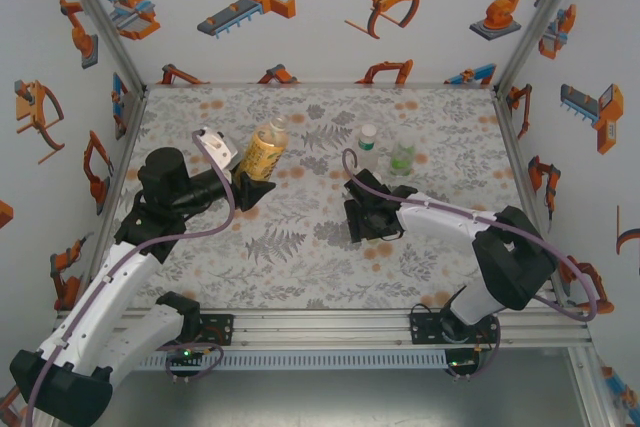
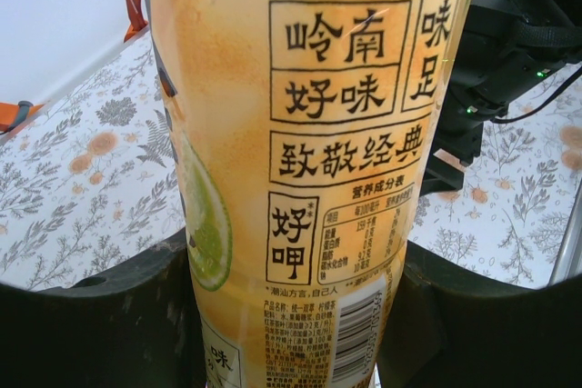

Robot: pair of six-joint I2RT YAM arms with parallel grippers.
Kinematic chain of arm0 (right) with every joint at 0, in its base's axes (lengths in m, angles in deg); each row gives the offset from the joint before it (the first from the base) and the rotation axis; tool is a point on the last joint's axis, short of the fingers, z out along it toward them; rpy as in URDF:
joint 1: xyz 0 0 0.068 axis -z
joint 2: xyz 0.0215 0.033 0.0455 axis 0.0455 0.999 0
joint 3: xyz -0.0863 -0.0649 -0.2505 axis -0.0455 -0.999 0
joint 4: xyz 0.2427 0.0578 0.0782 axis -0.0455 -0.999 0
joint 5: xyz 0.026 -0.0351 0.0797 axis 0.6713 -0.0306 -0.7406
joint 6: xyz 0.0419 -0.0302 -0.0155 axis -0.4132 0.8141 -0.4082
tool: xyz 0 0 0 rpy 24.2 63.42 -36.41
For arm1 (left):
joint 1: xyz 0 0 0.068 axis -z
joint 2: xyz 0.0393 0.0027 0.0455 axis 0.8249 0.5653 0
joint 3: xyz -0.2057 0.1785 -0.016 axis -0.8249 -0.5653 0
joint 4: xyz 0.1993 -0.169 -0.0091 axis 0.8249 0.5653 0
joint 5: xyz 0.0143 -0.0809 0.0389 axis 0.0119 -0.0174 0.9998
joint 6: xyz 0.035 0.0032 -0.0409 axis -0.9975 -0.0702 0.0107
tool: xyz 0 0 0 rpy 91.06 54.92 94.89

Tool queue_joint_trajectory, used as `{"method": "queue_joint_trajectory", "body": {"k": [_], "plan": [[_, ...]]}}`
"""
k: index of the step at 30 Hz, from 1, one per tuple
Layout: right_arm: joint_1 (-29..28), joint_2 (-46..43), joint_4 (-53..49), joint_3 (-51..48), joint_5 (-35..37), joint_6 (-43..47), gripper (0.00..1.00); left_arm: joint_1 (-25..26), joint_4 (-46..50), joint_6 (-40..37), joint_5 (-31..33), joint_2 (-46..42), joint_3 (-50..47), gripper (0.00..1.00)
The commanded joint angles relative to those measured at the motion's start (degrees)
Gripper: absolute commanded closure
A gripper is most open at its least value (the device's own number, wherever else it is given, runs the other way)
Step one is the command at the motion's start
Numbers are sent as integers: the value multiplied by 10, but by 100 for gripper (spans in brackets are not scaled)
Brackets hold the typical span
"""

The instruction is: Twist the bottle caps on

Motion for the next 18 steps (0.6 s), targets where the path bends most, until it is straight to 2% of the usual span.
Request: {"method": "queue_joint_trajectory", "body": {"k": [1, 18], "plan": [[2, 0, -16, 15, 13, 7, 41, -2, -5, -8, -2, -9, -2, 98], [1, 22, -3, -2, 5, 1, 41, -2, -3, -7, -3, -7, -1, 98]]}}
